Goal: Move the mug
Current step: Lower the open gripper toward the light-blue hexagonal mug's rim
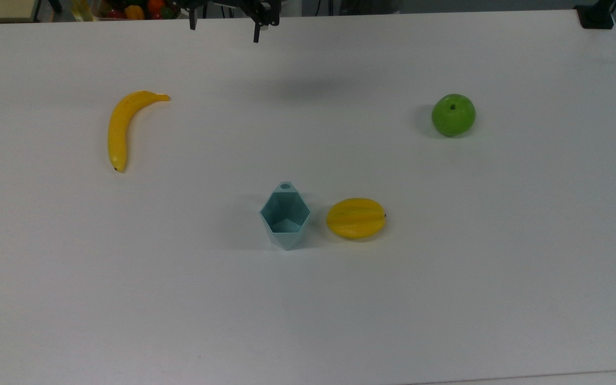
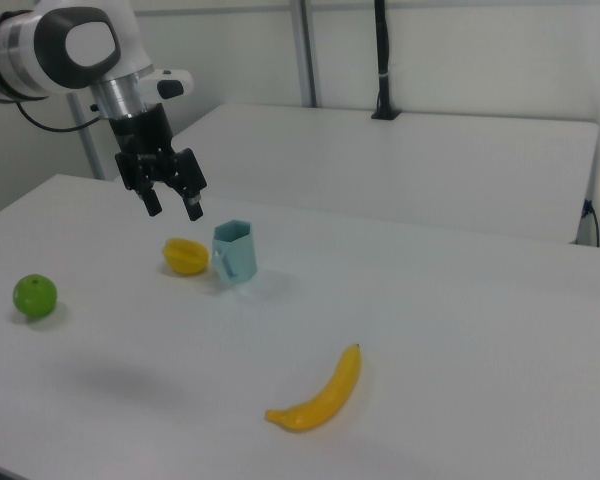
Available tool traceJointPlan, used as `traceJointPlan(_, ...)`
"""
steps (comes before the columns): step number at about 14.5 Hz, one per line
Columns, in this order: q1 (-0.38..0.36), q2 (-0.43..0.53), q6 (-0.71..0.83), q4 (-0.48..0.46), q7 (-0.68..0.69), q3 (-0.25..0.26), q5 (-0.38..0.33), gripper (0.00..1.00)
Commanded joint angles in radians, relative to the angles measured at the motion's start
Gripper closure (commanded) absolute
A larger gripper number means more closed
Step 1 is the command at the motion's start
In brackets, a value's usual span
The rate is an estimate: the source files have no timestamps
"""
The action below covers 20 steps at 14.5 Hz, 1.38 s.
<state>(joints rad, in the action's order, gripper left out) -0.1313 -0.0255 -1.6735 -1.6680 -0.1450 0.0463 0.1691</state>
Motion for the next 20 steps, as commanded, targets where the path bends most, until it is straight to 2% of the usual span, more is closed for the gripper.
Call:
traceJointPlan(1, 0.001, 0.015, -0.006, -0.024, -0.008, 0.001, -0.019, 0.0)
traceJointPlan(5, -0.004, -0.013, -0.058, -0.038, -0.005, -0.002, -0.02, 0.0)
traceJointPlan(7, -0.005, -0.046, -0.145, -0.041, 0.018, -0.005, -0.014, 0.0)
traceJointPlan(8, -0.007, -0.074, -0.216, -0.052, 0.034, -0.009, -0.014, 0.0)
traceJointPlan(18, -0.028, -0.307, -0.512, -0.049, 0.03, -0.023, 0.004, 0.0)
traceJointPlan(20, -0.039, -0.35, -0.555, -0.046, 0.027, -0.023, 0.036, 0.0)
